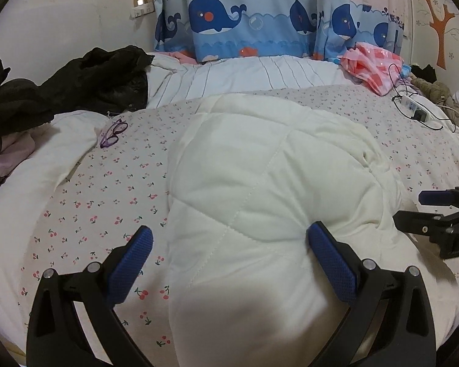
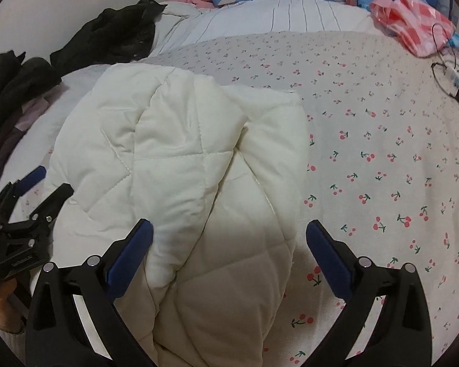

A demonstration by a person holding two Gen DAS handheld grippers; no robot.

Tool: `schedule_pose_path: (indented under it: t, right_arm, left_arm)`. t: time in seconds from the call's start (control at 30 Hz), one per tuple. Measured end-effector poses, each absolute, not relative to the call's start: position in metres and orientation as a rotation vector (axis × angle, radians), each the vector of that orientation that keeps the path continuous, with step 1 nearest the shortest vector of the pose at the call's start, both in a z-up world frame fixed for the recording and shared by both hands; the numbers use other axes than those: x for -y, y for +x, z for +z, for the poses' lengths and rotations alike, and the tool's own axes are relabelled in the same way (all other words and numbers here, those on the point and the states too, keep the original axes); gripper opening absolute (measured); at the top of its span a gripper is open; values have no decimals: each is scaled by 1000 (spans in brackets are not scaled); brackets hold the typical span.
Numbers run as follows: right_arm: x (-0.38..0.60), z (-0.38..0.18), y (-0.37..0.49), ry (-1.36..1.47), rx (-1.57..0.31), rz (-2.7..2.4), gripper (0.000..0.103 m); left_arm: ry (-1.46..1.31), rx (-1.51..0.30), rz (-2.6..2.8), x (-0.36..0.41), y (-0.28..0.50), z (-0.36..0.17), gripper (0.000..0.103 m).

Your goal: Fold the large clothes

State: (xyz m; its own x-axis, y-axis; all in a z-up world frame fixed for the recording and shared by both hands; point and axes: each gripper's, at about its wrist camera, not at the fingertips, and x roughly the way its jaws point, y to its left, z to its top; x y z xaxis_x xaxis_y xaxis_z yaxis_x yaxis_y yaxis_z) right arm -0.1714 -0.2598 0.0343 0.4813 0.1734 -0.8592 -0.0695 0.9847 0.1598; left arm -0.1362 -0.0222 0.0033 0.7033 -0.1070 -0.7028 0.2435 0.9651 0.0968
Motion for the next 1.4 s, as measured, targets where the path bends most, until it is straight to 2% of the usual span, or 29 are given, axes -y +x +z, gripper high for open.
schedule_pose_path:
  t: [0.17, 0.8, 1.27, 1.4]
  right_arm:
    - [246, 39, -175, -15, -1021, 115, 96]
    - [232, 45, -176, -171, -1001, 65, 96]
    - [231, 44, -178, -189, -997, 61, 96]
    - [248, 39, -172, -52, -1055, 113, 96]
  left_arm:
    - [178, -770, -203, 22, -136, 2, 98]
    - [161, -767, -225, 21, -135, 1, 98]
    - [150, -769, -234, 20, -136, 2, 98]
    - [-39, -870, -378, -3, -120, 1, 98]
